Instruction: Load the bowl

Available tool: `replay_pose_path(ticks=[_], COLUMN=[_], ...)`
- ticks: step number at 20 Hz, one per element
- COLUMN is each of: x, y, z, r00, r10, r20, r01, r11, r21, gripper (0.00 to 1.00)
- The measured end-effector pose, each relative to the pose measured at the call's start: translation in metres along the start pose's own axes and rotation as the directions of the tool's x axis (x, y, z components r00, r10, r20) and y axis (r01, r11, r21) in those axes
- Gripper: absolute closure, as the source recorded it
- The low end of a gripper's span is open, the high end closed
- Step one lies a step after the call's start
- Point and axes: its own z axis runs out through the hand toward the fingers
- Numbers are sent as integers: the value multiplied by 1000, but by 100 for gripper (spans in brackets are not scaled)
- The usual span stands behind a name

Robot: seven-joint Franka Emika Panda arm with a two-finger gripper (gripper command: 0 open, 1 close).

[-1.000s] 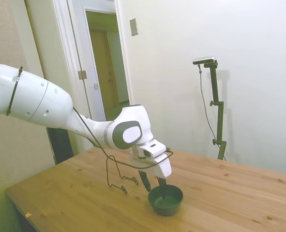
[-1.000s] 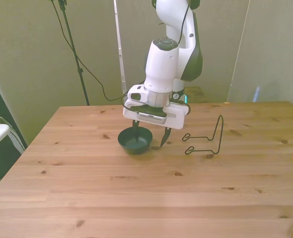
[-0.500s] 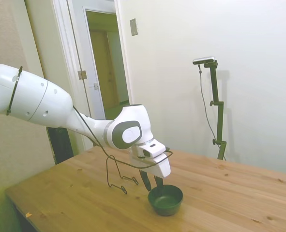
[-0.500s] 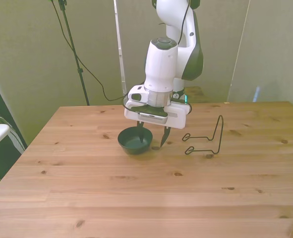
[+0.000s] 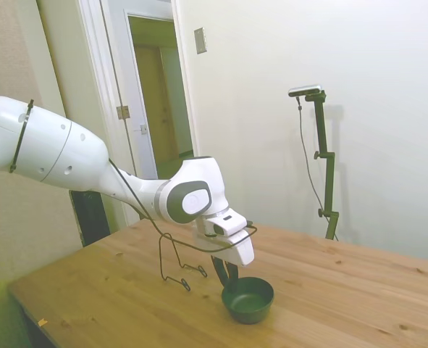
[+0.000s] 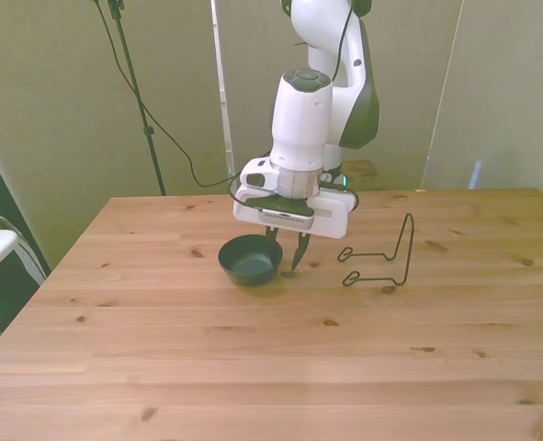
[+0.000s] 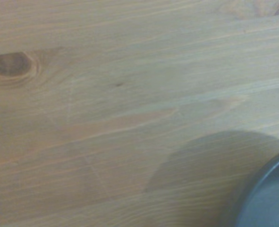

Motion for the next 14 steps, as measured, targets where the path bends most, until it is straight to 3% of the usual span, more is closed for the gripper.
replay_pose_path(ticks=[9, 14], x=[2, -3], y=[0, -5], z=[-3, -23], r00=[1000, 996], r10=[5, -5], r20=[29, 91], r01=[-6, 0], r11=[1000, 998], r21=[12, 60], gripper=[100, 100])
